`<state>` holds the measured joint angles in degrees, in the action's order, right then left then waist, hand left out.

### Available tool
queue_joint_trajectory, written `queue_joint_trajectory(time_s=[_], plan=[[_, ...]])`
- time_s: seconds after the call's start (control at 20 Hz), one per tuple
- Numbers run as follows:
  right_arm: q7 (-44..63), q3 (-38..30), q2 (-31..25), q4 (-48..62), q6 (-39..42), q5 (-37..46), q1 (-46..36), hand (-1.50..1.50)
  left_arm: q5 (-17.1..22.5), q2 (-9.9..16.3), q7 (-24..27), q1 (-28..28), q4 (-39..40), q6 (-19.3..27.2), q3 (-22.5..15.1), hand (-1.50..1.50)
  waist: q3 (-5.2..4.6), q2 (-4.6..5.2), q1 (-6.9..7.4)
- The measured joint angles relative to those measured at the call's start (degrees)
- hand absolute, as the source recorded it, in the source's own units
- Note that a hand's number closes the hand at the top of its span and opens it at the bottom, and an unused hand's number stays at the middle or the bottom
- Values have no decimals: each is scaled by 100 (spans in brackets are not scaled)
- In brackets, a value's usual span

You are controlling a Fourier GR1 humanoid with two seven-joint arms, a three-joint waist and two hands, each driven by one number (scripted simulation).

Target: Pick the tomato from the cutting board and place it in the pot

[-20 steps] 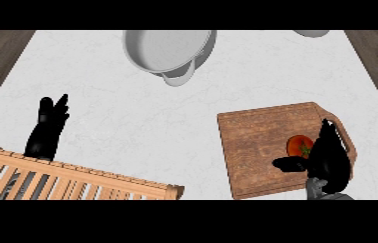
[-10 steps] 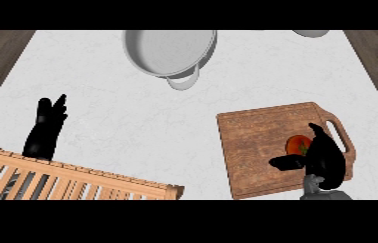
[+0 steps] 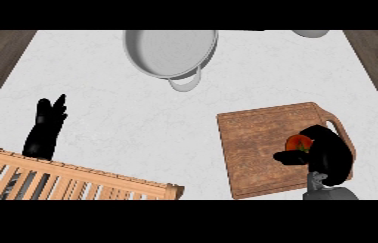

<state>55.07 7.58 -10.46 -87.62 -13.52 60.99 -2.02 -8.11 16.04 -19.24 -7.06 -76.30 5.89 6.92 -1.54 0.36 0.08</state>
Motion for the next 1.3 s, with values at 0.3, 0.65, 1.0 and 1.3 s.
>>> queue_joint_trajectory(time_s=[0.3,0.65,1.0,1.3], plan=[[181,82,-6,-204,10,715,-10,150,8,-8,34,26,-40,-45,26,0,3,9,-14],[-1528,633,-1335,-29,1173,734,-1312,150,-52,-124,135,-485,247,-113,-203,0,3,128,469],[-3892,561,-2369,240,1637,-51,-2932,150,-55,-184,180,-699,454,-121,-260,0,18,141,639],[-5596,50,-2426,448,1500,-1241,-4127,150,-43,-172,250,-623,454,-81,-217,0,25,99,562]])
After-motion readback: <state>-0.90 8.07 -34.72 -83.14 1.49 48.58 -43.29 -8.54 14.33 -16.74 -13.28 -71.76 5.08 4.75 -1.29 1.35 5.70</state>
